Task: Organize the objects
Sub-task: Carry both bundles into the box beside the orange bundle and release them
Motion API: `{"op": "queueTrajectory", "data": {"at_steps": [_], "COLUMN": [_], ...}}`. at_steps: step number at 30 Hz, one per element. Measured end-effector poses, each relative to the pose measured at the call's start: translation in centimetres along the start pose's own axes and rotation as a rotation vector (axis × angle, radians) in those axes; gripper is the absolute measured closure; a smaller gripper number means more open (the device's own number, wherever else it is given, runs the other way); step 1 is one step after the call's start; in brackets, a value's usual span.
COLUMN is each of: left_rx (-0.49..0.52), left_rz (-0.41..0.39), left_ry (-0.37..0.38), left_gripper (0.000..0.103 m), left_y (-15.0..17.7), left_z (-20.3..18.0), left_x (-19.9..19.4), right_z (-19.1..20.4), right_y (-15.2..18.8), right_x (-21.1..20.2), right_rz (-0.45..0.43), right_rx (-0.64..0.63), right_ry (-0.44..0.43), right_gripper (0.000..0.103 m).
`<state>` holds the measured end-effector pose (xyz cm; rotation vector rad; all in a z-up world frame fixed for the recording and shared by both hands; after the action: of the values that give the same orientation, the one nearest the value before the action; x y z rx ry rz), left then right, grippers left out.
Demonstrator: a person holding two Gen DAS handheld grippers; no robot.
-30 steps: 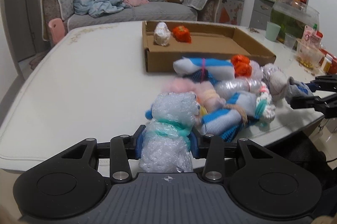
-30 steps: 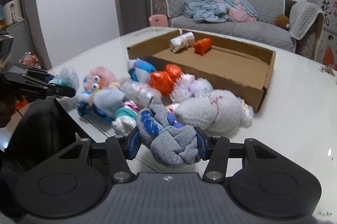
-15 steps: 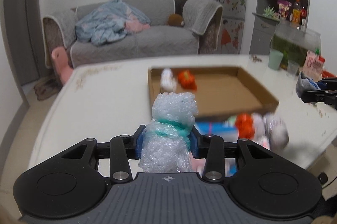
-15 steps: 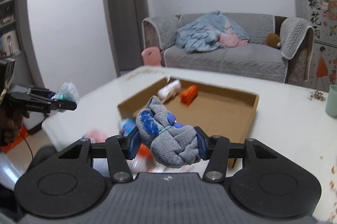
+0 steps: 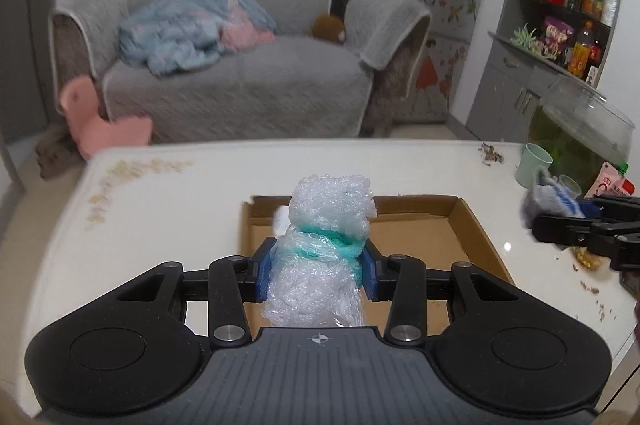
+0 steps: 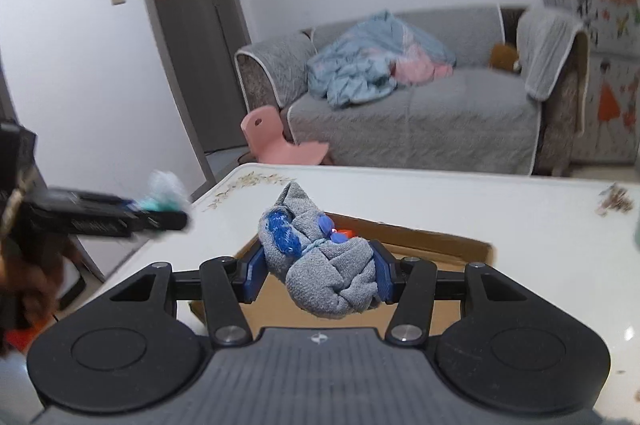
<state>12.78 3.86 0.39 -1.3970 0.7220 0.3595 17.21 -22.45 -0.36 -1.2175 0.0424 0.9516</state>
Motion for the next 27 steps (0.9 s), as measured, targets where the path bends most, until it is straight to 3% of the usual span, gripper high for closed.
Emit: {"op": "queueTrajectory", "data": {"at_steps": [6,13,19,27], "left_rx": [-0.036,-0.005,0.019,0.039], "left_rz": [0.156,0.264,0.292,0.267], "left_ry": [0.031,0.006,-0.016,0.006], "left_gripper": [0.054,0.054,0.054,0.054], "left_y": [1.4,4.0,5.2,3.6], "left_z": [-0.2,0.1,0.5,-0.9], "left_x": [7.6,12.0,13.1,13.6], "right_z": [1.3,0.5,0.0,-1.7], "right_y": [-0.7,0.3,2.2,1.6], "right_x": [7.5,12.9,14.8,14.8], "right_rz": [0.131,0.257,0.324,0.305], "right_rx": [0.077,0.145,0.174,0.193], "right_ry": [-0.012,0.020,0.048,0.111], "right_gripper": [0.054,0.054,0.054,0.054]}}
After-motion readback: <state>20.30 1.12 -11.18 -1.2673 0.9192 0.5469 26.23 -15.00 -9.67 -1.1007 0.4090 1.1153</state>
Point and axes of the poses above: each gripper's, at about its wrist camera, not at the fingertips, and x roughly the way its jaws point, z to its left, y to its underside, the point moved 8 cm from there along x, roughly the way its jaws point, and after that the axes turned 9 degrees about x, right-handed, at the moved point
